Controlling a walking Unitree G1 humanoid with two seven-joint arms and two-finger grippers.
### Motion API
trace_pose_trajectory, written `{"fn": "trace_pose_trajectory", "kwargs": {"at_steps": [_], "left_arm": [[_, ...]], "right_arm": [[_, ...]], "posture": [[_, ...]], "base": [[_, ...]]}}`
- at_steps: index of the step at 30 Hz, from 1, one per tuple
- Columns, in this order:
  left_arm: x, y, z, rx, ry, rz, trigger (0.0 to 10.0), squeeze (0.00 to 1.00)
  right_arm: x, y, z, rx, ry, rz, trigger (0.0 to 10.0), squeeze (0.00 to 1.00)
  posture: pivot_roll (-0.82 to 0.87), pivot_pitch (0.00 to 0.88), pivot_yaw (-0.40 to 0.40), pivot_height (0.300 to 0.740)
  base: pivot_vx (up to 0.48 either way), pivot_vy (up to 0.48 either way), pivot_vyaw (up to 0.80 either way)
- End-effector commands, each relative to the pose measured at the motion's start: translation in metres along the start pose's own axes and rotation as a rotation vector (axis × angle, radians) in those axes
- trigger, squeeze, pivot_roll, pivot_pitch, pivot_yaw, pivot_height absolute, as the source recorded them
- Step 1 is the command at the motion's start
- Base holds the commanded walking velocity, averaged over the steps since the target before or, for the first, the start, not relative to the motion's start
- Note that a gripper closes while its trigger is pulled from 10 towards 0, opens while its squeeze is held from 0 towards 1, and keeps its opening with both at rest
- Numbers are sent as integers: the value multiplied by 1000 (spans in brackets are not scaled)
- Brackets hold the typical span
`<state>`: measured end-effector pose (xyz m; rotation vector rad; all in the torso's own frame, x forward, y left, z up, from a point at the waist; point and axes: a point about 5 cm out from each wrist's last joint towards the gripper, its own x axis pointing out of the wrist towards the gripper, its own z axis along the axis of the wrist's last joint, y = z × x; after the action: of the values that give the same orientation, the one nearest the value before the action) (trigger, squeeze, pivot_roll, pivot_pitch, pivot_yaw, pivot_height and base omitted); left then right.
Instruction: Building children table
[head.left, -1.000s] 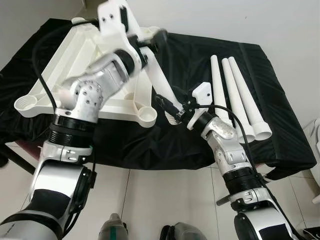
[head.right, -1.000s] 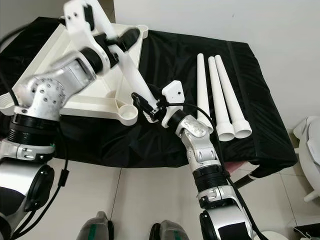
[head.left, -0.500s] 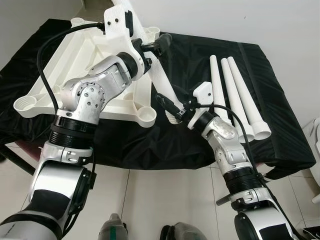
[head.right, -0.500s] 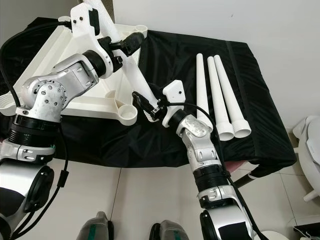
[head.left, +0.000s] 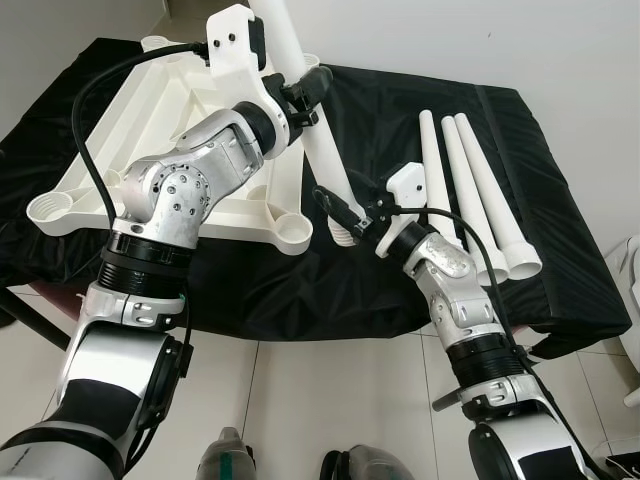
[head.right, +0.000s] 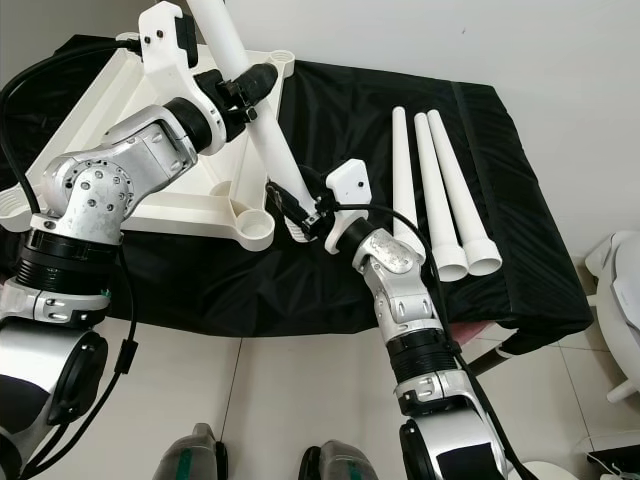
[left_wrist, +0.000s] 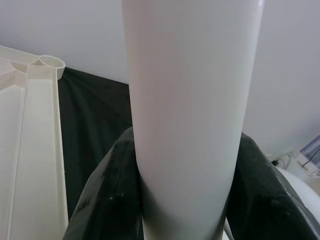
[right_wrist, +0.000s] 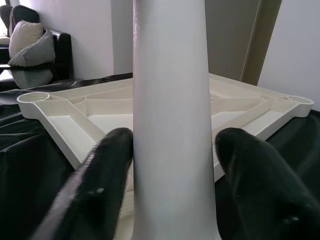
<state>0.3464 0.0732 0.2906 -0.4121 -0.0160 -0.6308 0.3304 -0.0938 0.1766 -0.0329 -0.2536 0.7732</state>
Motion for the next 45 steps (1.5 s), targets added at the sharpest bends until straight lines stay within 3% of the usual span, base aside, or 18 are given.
{"fn": "trace_pose_trajectory", "kwargs": {"at_steps": [1, 8, 9, 11, 12, 15, 18, 27, 45], "left_arm": [[-3, -28, 5, 55, -9, -424, 10000, 0], [-2, -41, 15, 156, -89, -390, 10000, 0], [-2, -46, 14, 175, -99, -388, 10000, 0], [-2, -48, 14, 186, -105, -387, 10000, 0], [-2, -51, 13, 205, -113, -382, 10000, 0], [-1, -56, 13, 242, -123, -382, 10000, 0], [-1, -67, 6, 377, -117, -385, 10000, 0], [2, -78, -11, 479, -112, -372, 10000, 0], [3, -77, -24, 519, -101, -370, 10000, 0]], "right_arm": [[1, -2, -1, 7, 19, -6, 10000, 1000], [9, -4, 0, -5, 83, -31, 10000, 1000], [11, -4, 0, -4, 116, -34, 10000, 682], [13, -4, -1, -4, 137, -36, 10000, 682], [14, -5, -1, 19, 158, -43, 10000, 0], [17, -6, 1, 54, 174, -48, 10000, 0], [23, -8, 8, 47, 183, -34, 10000, 0], [33, -8, 22, 2, 198, -26, 10000, 0], [34, -10, 30, -25, 199, -42, 10000, 0]], "posture": [[34, 0, -35, 740], [32, 0, -47, 740], [33, 0, -49, 740], [33, 0, -49, 740], [35, 0, -56, 740], [37, 0, -60, 740], [40, 0, -66, 740], [45, 0, -77, 740], [42, 0, -75, 740]], "base": [[0, 0, 0], [0, 0, 0], [0, 0, 0], [0, 0, 0], [0, 0, 0], [0, 0, 0], [0, 0, 0], [0, 0, 0], [0, 0, 0]]}}
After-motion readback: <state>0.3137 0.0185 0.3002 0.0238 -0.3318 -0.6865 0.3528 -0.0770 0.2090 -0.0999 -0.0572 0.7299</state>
